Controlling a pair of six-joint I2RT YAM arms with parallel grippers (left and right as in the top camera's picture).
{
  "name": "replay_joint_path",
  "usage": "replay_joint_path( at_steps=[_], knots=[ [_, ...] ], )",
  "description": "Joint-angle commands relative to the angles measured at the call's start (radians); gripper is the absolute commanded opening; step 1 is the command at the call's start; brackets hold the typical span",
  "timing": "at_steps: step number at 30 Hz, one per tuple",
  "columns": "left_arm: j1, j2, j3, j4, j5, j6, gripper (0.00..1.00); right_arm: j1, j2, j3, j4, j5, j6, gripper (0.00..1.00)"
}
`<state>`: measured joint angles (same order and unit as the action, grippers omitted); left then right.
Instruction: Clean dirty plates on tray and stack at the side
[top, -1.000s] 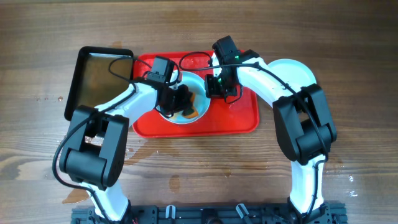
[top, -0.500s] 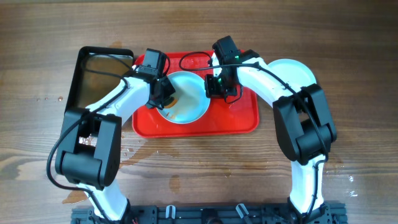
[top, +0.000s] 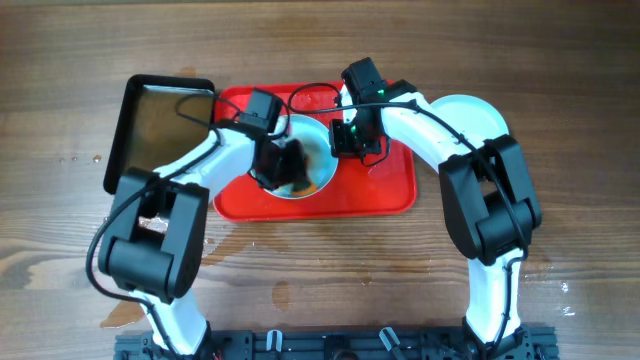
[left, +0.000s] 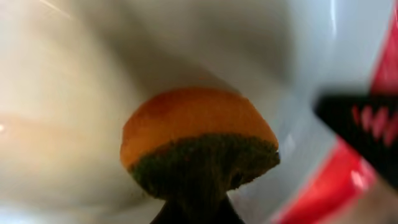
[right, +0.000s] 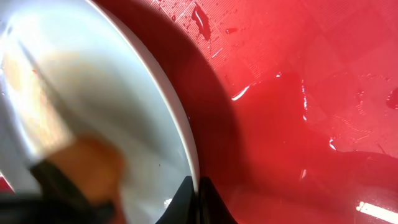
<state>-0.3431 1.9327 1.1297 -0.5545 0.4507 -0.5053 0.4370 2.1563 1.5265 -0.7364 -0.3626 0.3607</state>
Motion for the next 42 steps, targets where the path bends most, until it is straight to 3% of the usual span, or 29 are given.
replay_joint_path(
  at_steps=[1,6,12,14,19,26,29,32,34,37,39,41,42],
  knots=[
    [-0.013,0.065,-0.046,-0.012,0.045,0.076,0.04,-0.002,0.019,-0.003,0.002,-0.032,-0.018,0.04],
    [0.005,0.065,-0.046,-0.012,-0.251,-0.059,0.04,-0.002,0.019,-0.003,0.002,-0.032,-0.018,0.04],
    [0.023,0.065,-0.047,-0.011,-0.731,-0.355,0.04,-0.002,0.019,-0.003,0.002,-0.032,-0.019,0.04],
    [0.023,0.065,-0.047,-0.011,-0.777,-0.402,0.04,-0.002,0.019,-0.003,0.002,-0.032,-0.019,0.04],
    [0.006,0.065,-0.047,-0.023,-0.665,-0.347,0.04,-0.002,0.019,-0.003,0.003,-0.032,-0.019,0.04],
    [-0.013,0.065,-0.047,0.019,-0.015,0.085,0.04,-0.002,0.019,-0.003,0.005,-0.032,-0.019,0.04],
    [-0.013,0.065,-0.047,0.019,0.08,0.159,0.04,-0.002,0.019,-0.003,0.005,-0.032,-0.018,0.04],
    [-0.005,0.065,-0.047,0.035,0.056,0.155,0.04,-0.002,0.019,-0.003,0.006,-0.032,-0.019,0.04],
    [0.003,0.065,-0.047,0.04,-0.011,0.113,0.04,-0.002,0.019,-0.003,0.004,-0.032,-0.019,0.04],
    [0.021,0.065,-0.047,0.017,-0.298,-0.084,0.04,-0.002,0.019,-0.003,0.0,-0.032,-0.021,0.04],
    [0.031,0.065,-0.047,-0.028,-0.516,-0.285,0.04,-0.002,0.019,-0.003,-0.002,-0.032,-0.021,0.04],
    [0.037,0.065,-0.047,-0.079,-0.682,-0.449,0.04,-0.002,0.019,-0.003,-0.001,-0.032,-0.021,0.04],
    [0.038,0.065,-0.047,-0.09,-0.718,-0.471,0.04,-0.002,0.019,-0.003,-0.001,-0.032,-0.02,0.04]
  ],
)
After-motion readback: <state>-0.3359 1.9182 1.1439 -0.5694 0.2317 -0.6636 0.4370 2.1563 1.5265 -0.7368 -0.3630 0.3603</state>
